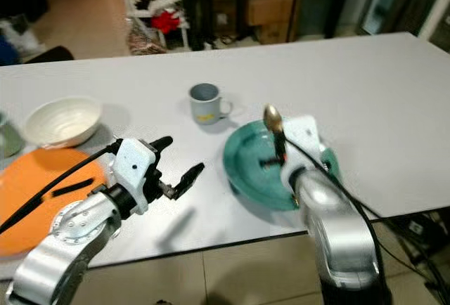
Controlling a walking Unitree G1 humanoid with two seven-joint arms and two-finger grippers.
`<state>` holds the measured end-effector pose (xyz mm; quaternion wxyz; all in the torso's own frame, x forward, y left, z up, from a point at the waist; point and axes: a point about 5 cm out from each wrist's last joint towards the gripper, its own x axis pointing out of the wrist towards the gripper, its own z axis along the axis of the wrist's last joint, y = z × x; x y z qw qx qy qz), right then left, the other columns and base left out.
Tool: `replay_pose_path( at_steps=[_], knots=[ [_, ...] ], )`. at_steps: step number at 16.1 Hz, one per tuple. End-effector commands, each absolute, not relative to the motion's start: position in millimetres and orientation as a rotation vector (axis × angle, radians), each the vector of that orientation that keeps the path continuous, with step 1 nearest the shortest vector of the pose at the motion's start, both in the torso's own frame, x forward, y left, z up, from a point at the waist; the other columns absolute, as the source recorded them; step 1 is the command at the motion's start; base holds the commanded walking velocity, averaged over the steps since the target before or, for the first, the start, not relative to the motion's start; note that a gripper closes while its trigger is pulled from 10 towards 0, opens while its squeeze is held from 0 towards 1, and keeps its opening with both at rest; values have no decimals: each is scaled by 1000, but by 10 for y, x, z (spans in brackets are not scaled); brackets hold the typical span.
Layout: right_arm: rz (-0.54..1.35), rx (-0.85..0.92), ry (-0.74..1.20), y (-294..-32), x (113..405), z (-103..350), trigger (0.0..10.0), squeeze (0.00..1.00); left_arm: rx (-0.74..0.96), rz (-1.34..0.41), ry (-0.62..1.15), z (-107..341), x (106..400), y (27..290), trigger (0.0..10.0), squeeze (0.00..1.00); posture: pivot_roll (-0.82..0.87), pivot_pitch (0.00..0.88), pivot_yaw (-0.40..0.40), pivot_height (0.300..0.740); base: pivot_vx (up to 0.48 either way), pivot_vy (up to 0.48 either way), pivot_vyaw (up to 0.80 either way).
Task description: Setting the table
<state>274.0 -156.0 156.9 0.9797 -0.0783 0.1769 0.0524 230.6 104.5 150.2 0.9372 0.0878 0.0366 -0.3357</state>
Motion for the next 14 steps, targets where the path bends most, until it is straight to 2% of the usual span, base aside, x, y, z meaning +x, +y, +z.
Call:
replay_pose_path(
  at_steps=[1, 6, 8, 14],
  knots=[
    [86, -159, 393, -1585, 2809, 1531, 10000, 0, 192, -753, 65, 1553, 2262, 1008, 10000, 0, 47, 0, 50, 740, 0, 0, 0],
    [54, -193, 495, -1715, 3103, 1438, 10000, 0, 221, -904, 104, 1596, 2186, 987, 10000, 0, 59, 0, 59, 740, 0, 0, 0],
    [55, -146, 553, -1757, 3134, 1395, 10000, 0, 225, -971, 132, 1608, 2131, 979, 10000, 0, 61, 0, 59, 740, 0, 0, 0],
    [114, -32, 574, -1590, 3191, 1400, 10000, 0, 230, -1002, 142, 1643, 2113, 958, 10000, 0, 60, 0, 63, 740, 0, 0, 0]
  ],
)
